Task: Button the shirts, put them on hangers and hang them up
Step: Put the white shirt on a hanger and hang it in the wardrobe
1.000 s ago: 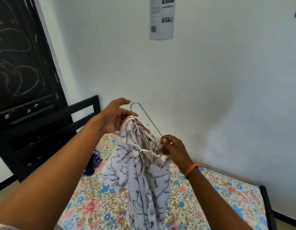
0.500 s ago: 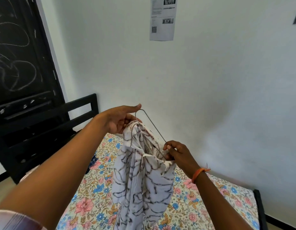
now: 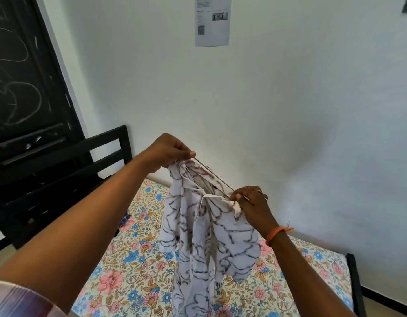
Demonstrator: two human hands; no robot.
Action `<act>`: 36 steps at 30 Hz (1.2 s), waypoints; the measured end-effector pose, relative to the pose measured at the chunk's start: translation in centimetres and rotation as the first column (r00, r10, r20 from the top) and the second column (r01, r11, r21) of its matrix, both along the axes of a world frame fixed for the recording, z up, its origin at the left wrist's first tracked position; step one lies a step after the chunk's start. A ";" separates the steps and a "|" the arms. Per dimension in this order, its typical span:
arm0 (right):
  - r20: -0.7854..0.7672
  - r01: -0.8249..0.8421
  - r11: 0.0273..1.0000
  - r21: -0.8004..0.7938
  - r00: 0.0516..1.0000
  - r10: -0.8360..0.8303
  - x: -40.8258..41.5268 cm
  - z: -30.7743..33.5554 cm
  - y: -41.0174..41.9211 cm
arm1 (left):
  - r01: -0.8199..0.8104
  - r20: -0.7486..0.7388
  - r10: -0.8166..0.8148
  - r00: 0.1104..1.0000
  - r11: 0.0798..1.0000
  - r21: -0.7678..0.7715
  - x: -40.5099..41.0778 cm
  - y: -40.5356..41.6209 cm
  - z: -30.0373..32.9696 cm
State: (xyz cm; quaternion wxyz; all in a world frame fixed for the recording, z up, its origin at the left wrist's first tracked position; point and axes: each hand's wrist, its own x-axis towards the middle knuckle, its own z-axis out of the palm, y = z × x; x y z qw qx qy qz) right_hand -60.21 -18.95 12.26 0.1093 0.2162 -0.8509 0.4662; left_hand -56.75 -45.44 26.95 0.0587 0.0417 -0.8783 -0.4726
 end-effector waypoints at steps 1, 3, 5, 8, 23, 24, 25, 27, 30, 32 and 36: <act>-0.018 0.004 0.999 0.042 1.000 -0.003 -0.3 -0.1 0.3 | -0.006 -0.080 -0.006 0.997 0.989 -0.147 -0.3 0.5 -0.1; -0.060 -0.001 0.992 0.130 0.998 0.009 -0.7 -0.2 0.9 | -0.080 -0.206 -0.028 0.978 0.864 -0.497 -0.8 2.5 -0.4; -0.048 -0.002 0.954 0.301 0.999 0.018 -0.6 0.1 1.1 | -0.157 -0.269 -0.061 0.961 0.681 -0.715 -1.0 5.3 -0.9; -0.004 0.011 0.811 0.585 1.000 -0.011 0.4 1.2 0.8 | -0.132 -0.288 -0.214 0.933 0.541 -0.831 -0.8 10.0 -2.5; -0.377 0.348 0.663 0.663 0.920 -0.106 4.2 7.7 3.9 | -0.027 -0.411 -0.218 0.885 0.857 -0.514 2.6 12.0 -8.1; -0.389 0.361 0.634 0.684 0.915 -0.101 4.8 8.0 3.6 | -0.076 -0.446 -0.223 0.867 0.825 -0.560 2.8 12.1 -8.2; -0.382 0.363 0.601 0.712 0.918 -0.102 5.6 8.2 3.2 | -0.131 -0.490 -0.241 0.838 0.783 -0.608 3.1 12.1 -8.1; -0.351 0.366 0.543 0.755 0.926 -0.136 7.1 8.3 2.2 | -0.215 -0.548 -0.306 0.779 0.691 -0.690 4.0 12.0 -7.3; -0.354 0.437 0.564 0.701 0.899 -0.257 9.8 8.5 1.7 | -0.273 -0.549 -0.392 0.739 0.570 -0.775 5.2 11.4 -7.1; -0.393 0.515 0.580 0.631 0.857 -0.333 11.9 8.6 1.7 | -0.230 -0.519 -0.394 0.759 0.583 -0.779 6.1 11.3 -7.2; -0.340 0.531 0.543 0.651 0.843 -0.417 16.2 8.6 2.9 | 0.075 -0.434 -0.405 0.805 0.795 -0.603 8.2 13.6 -8.0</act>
